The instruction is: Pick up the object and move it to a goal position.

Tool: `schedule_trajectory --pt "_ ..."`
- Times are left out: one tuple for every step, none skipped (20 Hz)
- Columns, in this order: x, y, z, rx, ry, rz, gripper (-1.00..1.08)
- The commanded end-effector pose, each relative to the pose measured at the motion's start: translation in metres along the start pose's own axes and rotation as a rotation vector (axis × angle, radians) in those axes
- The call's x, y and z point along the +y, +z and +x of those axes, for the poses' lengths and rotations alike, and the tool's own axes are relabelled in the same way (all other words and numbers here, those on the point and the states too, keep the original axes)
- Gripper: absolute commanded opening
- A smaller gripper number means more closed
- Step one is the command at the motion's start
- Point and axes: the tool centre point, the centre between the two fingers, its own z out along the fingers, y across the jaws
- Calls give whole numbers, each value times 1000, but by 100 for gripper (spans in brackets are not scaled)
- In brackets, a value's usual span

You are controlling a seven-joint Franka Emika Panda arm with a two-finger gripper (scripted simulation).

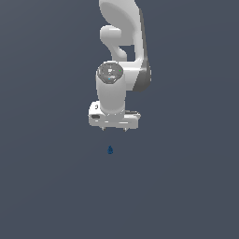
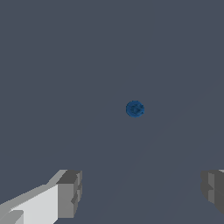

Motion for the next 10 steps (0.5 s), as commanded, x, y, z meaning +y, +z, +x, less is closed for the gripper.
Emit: schedule_trajectory --pt "1 2 1 1 36 1 100" --pt "1 3 2 1 54 2 100" --pt "1 4 3 2 72 3 100" --pt "1 5 4 2 92 3 100" --pt "2 6 5 3 114 4 100" --pt "2 7 6 3 137 5 100" --pt "2 8 7 4 161 5 100" --pt "3 9 8 4 187 6 100" --pt "3 10 9 5 214 7 100" --pt "4 12 10 6 243 8 100"
